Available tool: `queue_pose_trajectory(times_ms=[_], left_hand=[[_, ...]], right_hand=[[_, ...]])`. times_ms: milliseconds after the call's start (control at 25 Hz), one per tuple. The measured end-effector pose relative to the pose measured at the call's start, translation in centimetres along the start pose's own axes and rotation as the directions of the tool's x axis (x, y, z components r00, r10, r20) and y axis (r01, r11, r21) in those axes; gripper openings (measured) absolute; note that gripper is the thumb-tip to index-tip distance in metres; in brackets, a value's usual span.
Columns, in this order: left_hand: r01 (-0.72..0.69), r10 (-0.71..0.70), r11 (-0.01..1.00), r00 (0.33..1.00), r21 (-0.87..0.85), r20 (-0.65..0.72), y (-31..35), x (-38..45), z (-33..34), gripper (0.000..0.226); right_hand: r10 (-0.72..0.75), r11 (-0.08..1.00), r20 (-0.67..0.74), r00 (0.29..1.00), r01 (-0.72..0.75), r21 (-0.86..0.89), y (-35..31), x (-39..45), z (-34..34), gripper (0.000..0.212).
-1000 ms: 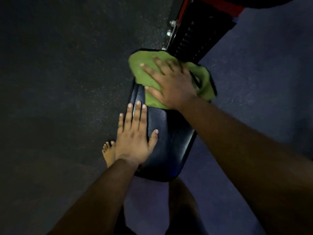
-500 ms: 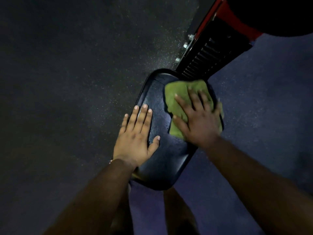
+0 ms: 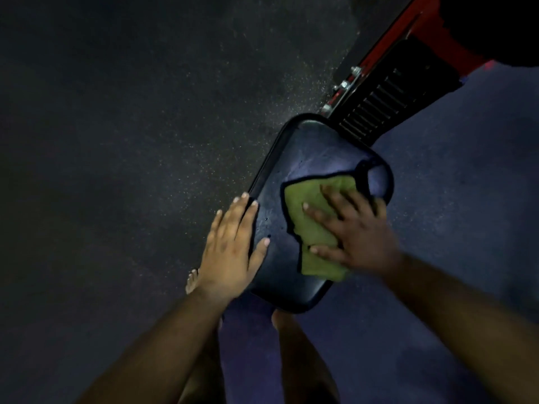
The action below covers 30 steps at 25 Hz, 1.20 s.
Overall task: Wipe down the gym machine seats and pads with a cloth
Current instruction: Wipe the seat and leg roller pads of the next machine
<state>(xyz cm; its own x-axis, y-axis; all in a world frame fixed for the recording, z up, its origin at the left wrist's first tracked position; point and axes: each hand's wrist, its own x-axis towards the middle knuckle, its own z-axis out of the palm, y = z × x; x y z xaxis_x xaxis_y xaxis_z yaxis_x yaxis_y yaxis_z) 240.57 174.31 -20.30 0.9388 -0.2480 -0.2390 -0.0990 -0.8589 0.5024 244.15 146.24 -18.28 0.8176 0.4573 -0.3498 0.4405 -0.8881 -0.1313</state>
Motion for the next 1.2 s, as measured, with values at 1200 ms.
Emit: queue_pose_trajectory(times_ms=[1200], left_hand=[[-0.08,0.079,0.997,0.984,-0.002,0.161,-1.9,-1.5,-2.7,0.065]], right_hand=[[0.566,0.784,-0.098,0.818,-0.498,0.371,-7.4,-3.6,3.9,0.069]])
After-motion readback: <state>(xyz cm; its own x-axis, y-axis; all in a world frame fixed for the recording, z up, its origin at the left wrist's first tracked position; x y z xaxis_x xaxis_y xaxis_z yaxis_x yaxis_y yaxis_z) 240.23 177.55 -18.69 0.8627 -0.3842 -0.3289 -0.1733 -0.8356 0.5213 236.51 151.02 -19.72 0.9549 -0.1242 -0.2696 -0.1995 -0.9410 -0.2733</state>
